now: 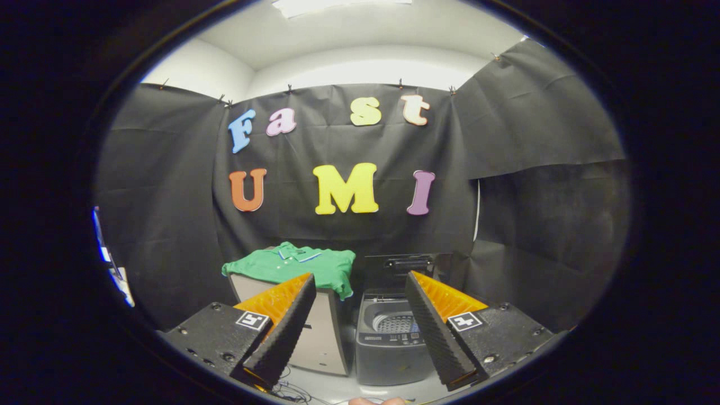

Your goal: Put the clothes into the washing machine and then close the washing machine lid.

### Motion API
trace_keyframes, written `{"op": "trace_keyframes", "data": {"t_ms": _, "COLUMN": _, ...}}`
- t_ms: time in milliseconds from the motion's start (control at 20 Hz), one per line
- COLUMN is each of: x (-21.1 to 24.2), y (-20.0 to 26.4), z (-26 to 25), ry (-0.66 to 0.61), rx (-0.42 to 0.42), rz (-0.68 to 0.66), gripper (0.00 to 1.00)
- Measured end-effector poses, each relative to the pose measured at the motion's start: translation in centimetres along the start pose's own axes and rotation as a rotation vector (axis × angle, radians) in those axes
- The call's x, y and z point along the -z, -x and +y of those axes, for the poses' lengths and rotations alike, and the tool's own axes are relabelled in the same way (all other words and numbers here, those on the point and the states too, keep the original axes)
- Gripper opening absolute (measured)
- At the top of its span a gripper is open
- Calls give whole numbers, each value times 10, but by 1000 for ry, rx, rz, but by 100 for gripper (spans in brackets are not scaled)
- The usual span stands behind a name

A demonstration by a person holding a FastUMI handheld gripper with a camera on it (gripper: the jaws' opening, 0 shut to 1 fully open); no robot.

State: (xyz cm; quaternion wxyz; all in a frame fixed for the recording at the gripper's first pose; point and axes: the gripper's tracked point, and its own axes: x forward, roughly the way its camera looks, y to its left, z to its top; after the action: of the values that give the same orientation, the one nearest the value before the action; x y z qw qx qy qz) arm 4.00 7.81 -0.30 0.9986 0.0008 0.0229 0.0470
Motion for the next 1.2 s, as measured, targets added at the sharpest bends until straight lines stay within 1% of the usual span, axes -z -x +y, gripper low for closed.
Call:
{"op": "trace_keyframes", "data": {"t_ms": 300, "x": -4, "y": -27, "z": 52, "ry": -12, "rx": -4, "rz": 61, "gripper": 100}}
{"op": "trace_keyframes", "data": {"t_ms": 600, "x": -13, "y": -63, "z": 90, "ry": 29, "rx": -23, "rz": 135, "gripper": 100}}
{"op": "trace_keyframes", "data": {"t_ms": 800, "x": -20, "y": -98, "z": 111, "ry": 28, "rx": -63, "rz": 176, "gripper": 100}}
{"op": "trace_keyframes", "data": {"t_ms": 900, "x": -23, "y": -125, "z": 123, "ry": 36, "rx": -87, "rz": 189, "gripper": 100}}
{"op": "trace_keyframes", "data": {"t_ms": 1050, "x": -17, "y": -162, "z": 145, "ry": 44, "rx": -138, "rz": 227, "gripper": 100}}
{"op": "trace_keyframes", "data": {"t_ms": 1200, "x": -9, "y": -206, "z": 167, "ry": 57, "rx": -196, "rz": 292, "gripper": 100}}
